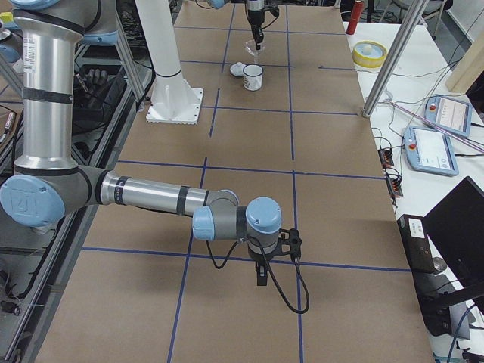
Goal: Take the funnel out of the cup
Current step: 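Lift the glass funnel up out of the white mug with the left gripper, then carry the funnel farther from the robot, set it down, open left gripper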
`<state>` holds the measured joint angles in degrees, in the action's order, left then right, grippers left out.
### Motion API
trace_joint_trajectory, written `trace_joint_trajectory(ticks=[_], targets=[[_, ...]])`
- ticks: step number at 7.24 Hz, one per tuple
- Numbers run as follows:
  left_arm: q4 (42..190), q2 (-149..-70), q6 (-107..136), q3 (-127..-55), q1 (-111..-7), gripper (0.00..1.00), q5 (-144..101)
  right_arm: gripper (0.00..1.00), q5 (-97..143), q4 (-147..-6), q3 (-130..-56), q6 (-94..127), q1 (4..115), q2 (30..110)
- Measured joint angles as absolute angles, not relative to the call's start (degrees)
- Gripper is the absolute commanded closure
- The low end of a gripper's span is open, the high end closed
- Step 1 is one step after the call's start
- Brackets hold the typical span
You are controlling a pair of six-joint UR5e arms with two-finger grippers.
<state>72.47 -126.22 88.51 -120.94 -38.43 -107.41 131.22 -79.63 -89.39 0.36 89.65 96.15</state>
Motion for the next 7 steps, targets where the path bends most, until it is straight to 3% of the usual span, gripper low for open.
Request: trace_joint_trajectory(ticks=[3, 7], targets=[[93.28, -125.36, 108.92, -110.96, -40.84, 1.00, -90.85, 0.00, 131.22, -79.63, -89.39, 0.35, 89.65, 96.15], [125.49, -124.89, 128.03, -84.67, -44.24, 1.00, -75.50, 0.00, 131.22, -79.63, -89.46, 0.35, 89.65, 96.15]])
